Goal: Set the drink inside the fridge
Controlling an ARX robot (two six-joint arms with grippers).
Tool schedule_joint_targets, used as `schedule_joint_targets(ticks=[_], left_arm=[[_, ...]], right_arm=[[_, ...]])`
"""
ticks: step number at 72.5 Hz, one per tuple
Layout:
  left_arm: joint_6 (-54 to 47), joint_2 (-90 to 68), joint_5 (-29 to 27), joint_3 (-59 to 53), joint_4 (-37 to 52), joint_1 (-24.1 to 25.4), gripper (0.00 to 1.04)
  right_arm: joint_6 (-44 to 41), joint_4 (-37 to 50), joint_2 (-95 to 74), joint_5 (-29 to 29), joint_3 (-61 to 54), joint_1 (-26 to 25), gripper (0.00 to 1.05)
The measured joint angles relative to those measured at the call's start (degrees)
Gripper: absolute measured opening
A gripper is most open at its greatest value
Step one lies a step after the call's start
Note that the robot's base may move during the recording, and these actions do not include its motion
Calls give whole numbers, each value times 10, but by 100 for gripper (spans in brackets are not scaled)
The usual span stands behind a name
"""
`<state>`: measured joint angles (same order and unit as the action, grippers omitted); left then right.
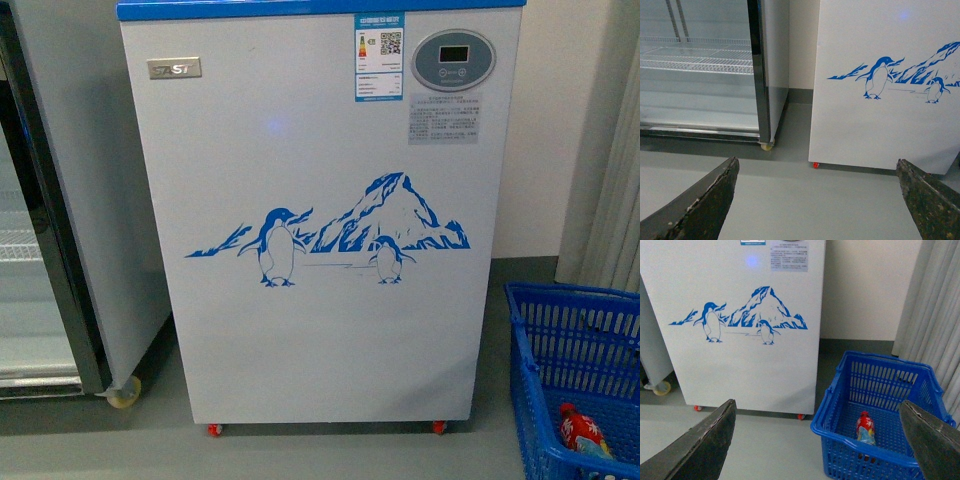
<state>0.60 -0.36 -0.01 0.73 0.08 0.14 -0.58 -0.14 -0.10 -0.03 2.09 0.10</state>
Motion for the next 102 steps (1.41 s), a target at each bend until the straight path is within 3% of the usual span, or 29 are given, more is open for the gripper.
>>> schedule_joint_targets(ticks=[102], left_arm=[[0,0,0,0,0,0,97]], right_arm=[[0,0,0,0,0,0,98]])
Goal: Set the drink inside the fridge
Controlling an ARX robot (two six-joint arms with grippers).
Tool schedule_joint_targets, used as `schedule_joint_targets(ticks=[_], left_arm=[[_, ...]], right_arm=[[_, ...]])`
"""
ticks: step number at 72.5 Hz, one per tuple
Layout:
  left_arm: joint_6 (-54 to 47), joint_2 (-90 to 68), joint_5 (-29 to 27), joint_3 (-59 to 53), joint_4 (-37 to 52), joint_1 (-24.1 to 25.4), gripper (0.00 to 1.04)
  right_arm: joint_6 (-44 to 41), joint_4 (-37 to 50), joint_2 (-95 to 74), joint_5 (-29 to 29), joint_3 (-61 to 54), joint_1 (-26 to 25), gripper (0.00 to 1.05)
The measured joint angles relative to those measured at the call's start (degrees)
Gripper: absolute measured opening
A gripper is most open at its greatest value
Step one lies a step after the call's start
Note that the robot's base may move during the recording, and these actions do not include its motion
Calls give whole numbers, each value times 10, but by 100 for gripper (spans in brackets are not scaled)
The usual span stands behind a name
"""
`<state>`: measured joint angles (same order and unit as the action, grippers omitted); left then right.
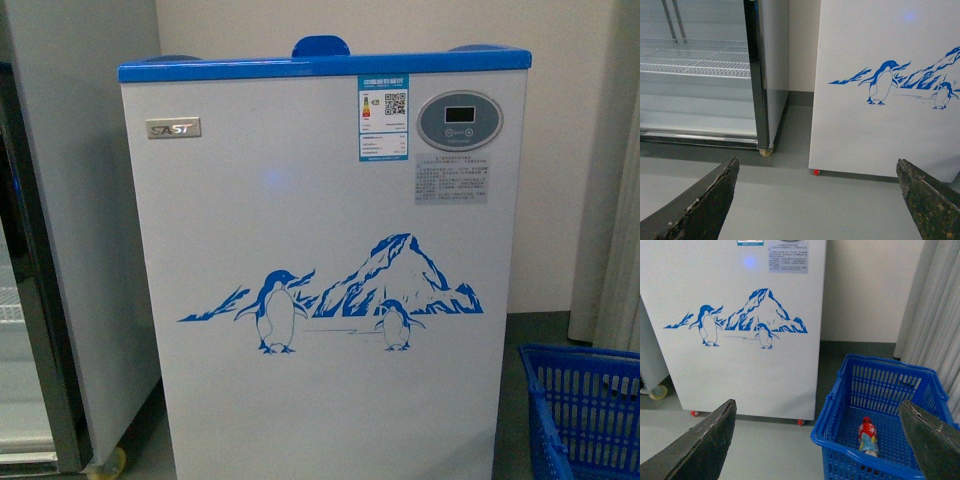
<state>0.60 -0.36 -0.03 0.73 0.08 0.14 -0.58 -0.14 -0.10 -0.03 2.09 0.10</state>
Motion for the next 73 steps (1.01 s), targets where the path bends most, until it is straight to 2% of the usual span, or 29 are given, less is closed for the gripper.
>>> schedule_joint_targets(ticks=[73], left_arm=[[0,0,0,0,0,0,97]], right_arm=[[0,0,0,0,0,0,98]])
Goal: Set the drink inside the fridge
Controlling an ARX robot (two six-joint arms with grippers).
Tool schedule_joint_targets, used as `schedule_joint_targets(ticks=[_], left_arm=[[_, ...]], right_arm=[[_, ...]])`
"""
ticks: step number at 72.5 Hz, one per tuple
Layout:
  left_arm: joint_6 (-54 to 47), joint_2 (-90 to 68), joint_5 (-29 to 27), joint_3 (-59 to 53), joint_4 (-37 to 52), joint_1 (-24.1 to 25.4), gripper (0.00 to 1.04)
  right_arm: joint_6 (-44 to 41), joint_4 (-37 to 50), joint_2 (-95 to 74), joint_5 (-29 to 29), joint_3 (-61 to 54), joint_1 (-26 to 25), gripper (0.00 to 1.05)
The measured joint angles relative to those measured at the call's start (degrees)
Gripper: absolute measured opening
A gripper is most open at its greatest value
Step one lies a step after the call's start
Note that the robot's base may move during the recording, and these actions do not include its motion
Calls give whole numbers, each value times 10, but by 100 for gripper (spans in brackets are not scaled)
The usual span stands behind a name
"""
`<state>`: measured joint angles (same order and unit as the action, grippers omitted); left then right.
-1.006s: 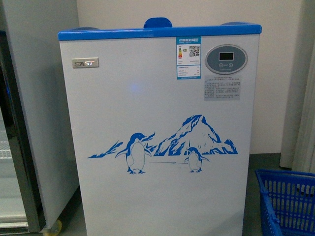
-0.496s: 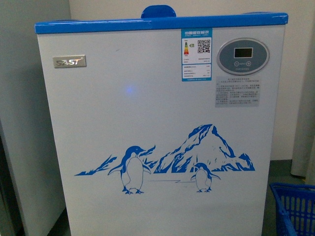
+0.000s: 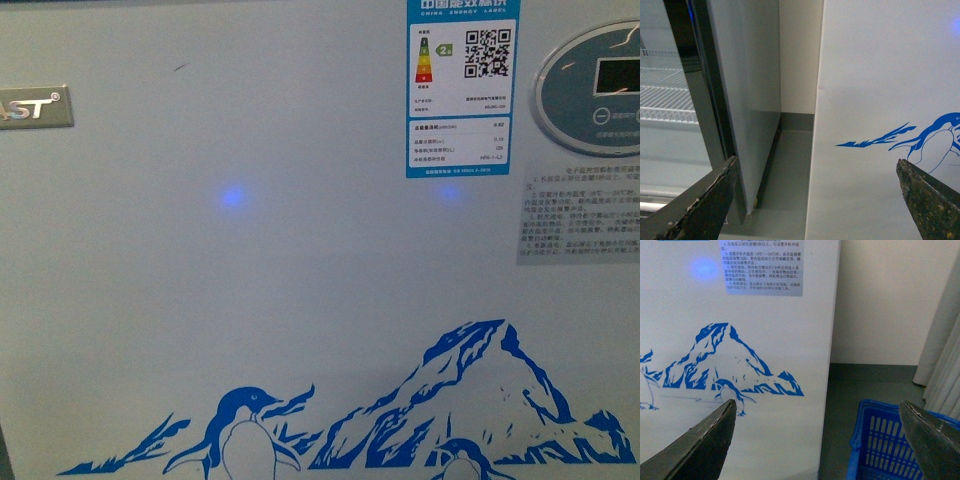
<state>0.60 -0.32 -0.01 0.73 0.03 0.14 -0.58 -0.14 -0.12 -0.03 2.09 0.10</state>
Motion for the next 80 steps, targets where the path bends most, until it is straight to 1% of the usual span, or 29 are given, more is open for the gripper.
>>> schedule_joint_targets(ticks=[9,11,13,14,17,19,20,22,23,24,26,27,28,30,31,33,34,36,37,39,40,46,49,53,57,58,61,67,80], left_arm=[[0,0,0,0,0,0,97],[0,0,0,0,0,0,97],[0,0,0,0,0,0,97],[0,0,0,0,0,0,97],[0,0,0,0,0,0,97],[0,0,0,0,0,0,97],[0,0,0,0,0,0,97],[0,0,0,0,0,0,97],[0,0,0,0,0,0,97],[0,0,0,0,0,0,97],[0,0,0,0,0,0,97],[0,0,0,0,0,0,97],[0,0,0,0,0,0,97],[0,0,0,0,0,0,97],[0,0,0,0,0,0,97],[0,0,0,0,0,0,97],[0,0,0,0,0,0,97],[0,0,0,0,0,0,97],[0,0,0,0,0,0,97],[0,0,0,0,0,0,97],[0,0,0,0,0,0,97],[0,0,0,0,0,0,97],[0,0,0,0,0,0,97],[0,0,0,0,0,0,97],[0,0,0,0,0,0,97],[0,0,0,0,0,0,97],[0,0,0,0,0,0,97],[0,0,0,0,0,0,97],[0,0,0,0,0,0,97]], right_arm=[[0,0,0,0,0,0,98],[2,-3,-3,11,1,2,98],[21,-23,-14,50,5,12,98],[40,-56,-31,100,17,27,98],[67,-101,-71,168,35,35,98],[92,-125,-101,204,44,28,98],[108,-140,-130,231,51,14,98],[119,-143,-160,243,52,-6,98],[127,-139,-186,241,53,-30,98],[129,-135,-200,238,53,-43,98],[132,-108,-255,207,53,-100,98],[132,-99,-267,195,53,-115,98],[131,-78,-296,174,54,-146,98],[130,-56,-324,155,56,-173,98],[124,-32,-356,135,58,-204,98],[119,-7,-389,113,62,-232,98],[109,20,-424,98,67,-259,98],[100,47,-460,84,73,-283,98],[90,75,-497,72,80,-307,98],[82,103,-535,59,88,-328,98],[69,129,-572,50,96,-348,98],[35,218,-719,19,139,-405,98],[21,252,-792,4,161,-420,98],[-5,299,-890,0,189,-436,98],[-21,329,-965,-1,216,-447,98],[-30,341,-1008,-1,232,-450,98],[-39,351,-1059,-5,253,-451,98],[-55,370,-1174,-14,306,-438,98],[-70,372,-1326,-4,401,-402,98]])
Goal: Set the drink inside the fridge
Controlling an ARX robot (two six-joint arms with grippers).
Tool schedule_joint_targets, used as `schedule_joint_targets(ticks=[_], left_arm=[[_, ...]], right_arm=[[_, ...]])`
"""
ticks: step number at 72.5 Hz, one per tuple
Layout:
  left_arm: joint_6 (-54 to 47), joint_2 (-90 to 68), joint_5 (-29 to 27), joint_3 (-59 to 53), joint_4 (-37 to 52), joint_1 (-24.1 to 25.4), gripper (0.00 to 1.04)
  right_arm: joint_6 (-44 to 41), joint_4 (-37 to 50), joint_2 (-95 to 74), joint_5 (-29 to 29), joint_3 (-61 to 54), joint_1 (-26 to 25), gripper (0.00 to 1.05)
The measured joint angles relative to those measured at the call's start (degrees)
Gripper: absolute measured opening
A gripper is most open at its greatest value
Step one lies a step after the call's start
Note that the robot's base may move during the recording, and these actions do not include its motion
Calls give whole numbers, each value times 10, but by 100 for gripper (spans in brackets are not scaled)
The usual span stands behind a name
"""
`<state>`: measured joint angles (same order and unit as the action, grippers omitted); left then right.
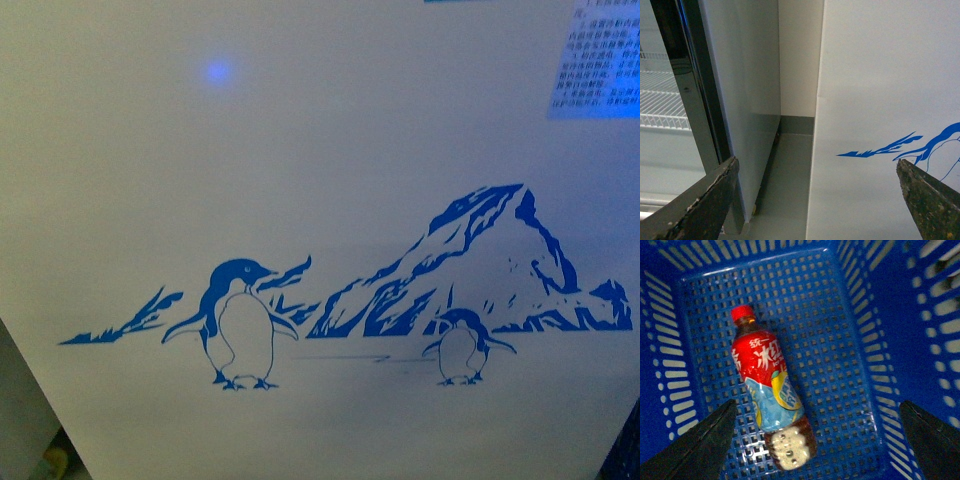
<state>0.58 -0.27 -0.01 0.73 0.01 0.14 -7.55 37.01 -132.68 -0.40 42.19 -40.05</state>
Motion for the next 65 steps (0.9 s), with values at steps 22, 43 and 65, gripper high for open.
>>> schedule_joint_targets(ticks=[22,43,65], left_arm=[[0,0,0,0,0,0,97],[0,0,0,0,0,0,97],[0,0,0,0,0,0,97]], right_arm=[[-9,-4,-201,19,152,36,98],[2,-26,-316,24,257,73,98],[2,-52,-381,47,330,85,98]])
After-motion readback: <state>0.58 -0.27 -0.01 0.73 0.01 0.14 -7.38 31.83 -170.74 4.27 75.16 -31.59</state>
